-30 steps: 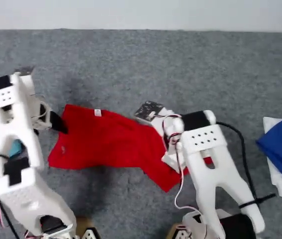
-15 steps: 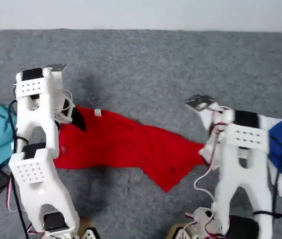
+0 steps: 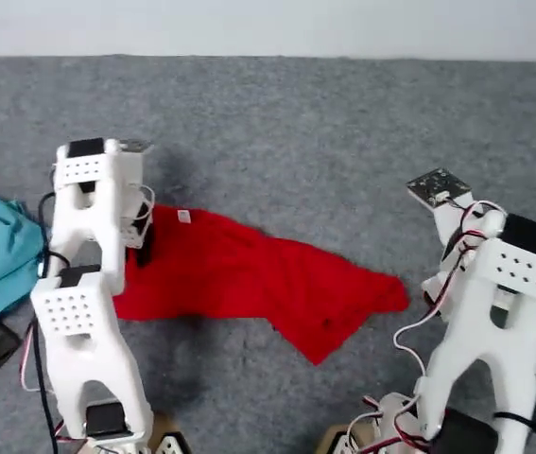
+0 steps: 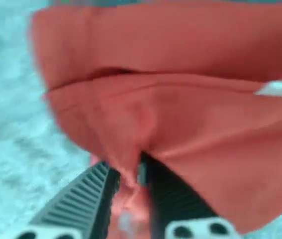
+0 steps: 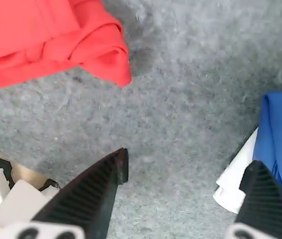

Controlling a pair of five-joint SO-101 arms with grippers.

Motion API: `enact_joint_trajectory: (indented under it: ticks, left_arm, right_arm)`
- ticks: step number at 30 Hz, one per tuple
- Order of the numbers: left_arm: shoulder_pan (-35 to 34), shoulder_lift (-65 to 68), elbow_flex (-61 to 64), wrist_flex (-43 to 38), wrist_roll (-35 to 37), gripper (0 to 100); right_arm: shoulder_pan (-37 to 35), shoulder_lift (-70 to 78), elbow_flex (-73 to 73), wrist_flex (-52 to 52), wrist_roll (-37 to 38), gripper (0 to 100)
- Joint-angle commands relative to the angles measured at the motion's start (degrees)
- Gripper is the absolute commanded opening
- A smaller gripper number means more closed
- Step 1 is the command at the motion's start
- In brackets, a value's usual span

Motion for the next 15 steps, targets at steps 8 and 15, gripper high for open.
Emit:
enact_joint_trajectory:
  ticks: [8,15]
  left_arm:
    - [3.43,-9.93,0.40,1.76,-0.88,1]
    - [11.25,-33.14,14.02,1.85,-0.88,1]
  right_arm:
    - [3.21,-1.10,-2.73,-0.22,0.62,36.2]
    - [7.78,-1.10,-2.73,-2.68,0.79,36.2]
